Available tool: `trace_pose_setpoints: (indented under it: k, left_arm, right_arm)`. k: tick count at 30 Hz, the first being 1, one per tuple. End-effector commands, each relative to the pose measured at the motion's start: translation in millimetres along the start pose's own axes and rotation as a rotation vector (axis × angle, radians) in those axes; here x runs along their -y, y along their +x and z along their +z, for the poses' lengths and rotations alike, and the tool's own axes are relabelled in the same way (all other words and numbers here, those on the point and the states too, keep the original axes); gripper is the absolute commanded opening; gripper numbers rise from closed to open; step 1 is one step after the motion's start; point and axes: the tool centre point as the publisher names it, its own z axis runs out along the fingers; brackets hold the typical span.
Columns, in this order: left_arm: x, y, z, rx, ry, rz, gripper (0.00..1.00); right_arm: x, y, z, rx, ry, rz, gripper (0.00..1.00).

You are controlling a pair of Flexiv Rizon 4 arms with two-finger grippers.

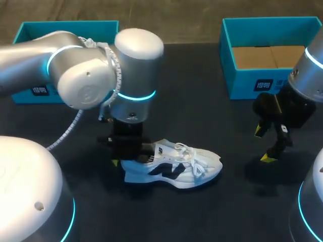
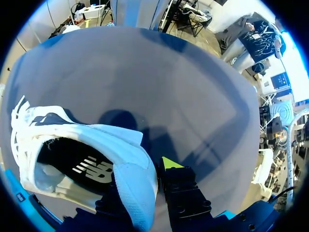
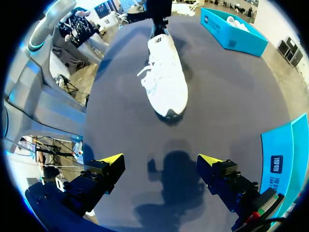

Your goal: Take the shoe out of the shoebox, open the shoe tongue, remove and reinsert the insole, then place the shoe into the shoebox

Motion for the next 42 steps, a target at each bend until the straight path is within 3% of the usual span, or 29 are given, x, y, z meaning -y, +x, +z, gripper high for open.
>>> trace_pose_setpoints:
  k: [1, 17, 42]
  left_arm:
    - [-1, -6.7, 3, -0.011, -0.002, -0.002, 0.00]
    - [-6, -18.1, 6, 0.003, -0.052, 0.004, 0.00]
    - [-15, -33.9, 21, 0.027, -0.055, 0.028, 0.00]
  right_arm:
    - [-0.1, 0.0, 1, 0.000, 0.002, 0.001, 1.00]
    - [-0.1, 0.0, 1, 0.000, 0.002, 0.001, 1.00]
    - [-0.1, 0.0, 1, 0.000, 0.002, 0.001, 1.00]
